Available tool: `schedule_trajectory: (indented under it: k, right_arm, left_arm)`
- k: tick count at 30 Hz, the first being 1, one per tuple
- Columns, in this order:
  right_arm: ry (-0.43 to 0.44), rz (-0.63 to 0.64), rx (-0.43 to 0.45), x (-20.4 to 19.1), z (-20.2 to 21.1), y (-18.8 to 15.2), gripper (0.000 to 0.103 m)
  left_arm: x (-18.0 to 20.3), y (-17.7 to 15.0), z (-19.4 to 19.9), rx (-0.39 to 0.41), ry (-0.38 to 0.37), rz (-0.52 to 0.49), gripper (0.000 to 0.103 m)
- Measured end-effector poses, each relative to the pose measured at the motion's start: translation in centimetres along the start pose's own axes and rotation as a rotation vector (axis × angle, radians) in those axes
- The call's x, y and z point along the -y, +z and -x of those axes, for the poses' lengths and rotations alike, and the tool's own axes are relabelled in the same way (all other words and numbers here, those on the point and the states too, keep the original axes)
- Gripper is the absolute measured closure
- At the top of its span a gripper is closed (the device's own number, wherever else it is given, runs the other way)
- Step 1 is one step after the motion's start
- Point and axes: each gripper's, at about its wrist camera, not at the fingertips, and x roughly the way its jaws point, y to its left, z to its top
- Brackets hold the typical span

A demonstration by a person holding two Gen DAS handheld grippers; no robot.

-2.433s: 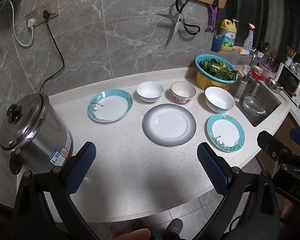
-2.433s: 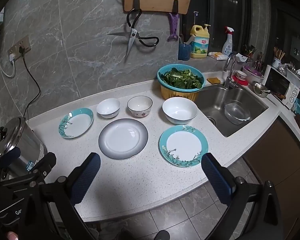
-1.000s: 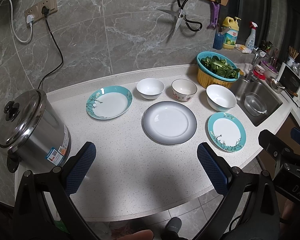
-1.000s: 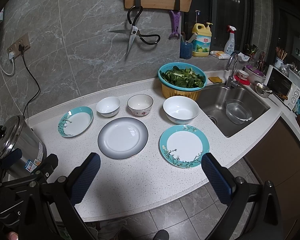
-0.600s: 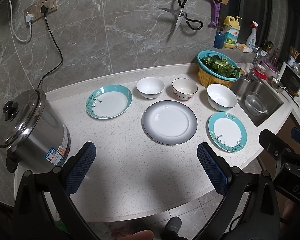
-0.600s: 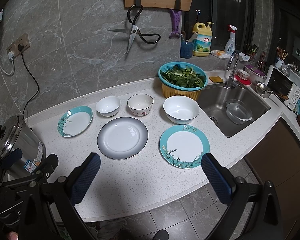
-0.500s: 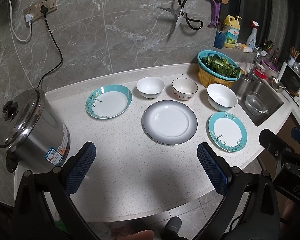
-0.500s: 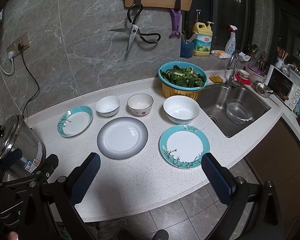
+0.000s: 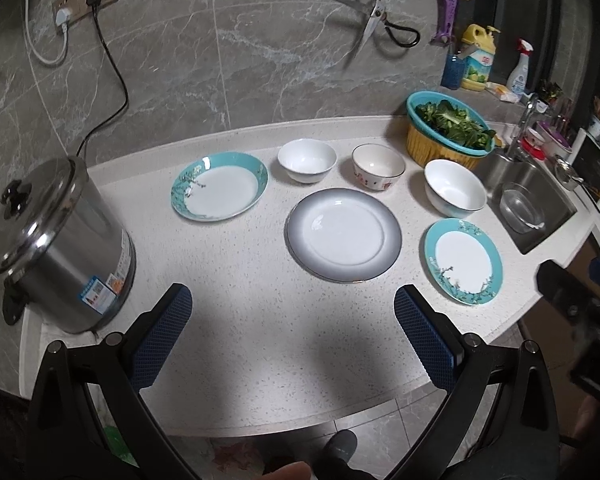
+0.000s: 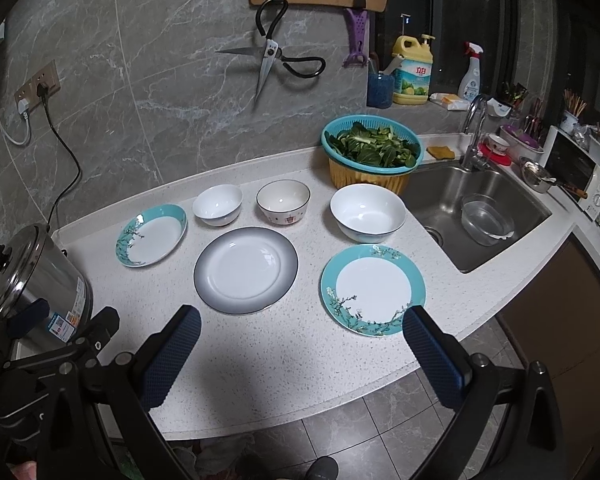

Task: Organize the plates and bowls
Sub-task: 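Move both tools down to the rim of the grey-rimmed white plate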

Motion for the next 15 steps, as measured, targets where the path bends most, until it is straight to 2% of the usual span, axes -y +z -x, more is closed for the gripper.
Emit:
schedule_trajectory:
  k: [3,6,8,11,13,15]
  right_arm:
    - [0.049,0.054,0.018,0.4,-0.6,-0.5,0.000]
    - [0.155,0.112,0.038,1.0,-1.5,-1.6,0.000]
    - [0.187,0.125,0.029,1.5,-2.6,-2.1,0.000]
    - [0.253,0.081,-0.001,2.7,-5.0,-2.4,0.000]
    - [0.299,0.030,-0.020,3.3,-6.8,-2.1,0.000]
    - [0.319,0.010,-0.067,3.5,-9.2,-1.5,0.000]
  left_arm:
    - [-0.1,-1.3,-3.0,-0.060,-0.041,0.030,0.000]
    - [-1.7,-3.5,-6.9,-0.167,-0.147,0.158,0.001]
    - [-2.6,-4.3,-8.9,-0.204,-0.139,0.213,0.001]
    - [-2.9,-4.3,-10.7,-0.170,-0.121,0.158,0.002]
    - [-3.0,-3.8,-12.4,-0.158,-0.170,0.132,0.002]
    - [-3.4,-2.8,-15.1,-0.177,-0.267,0.125,0.002]
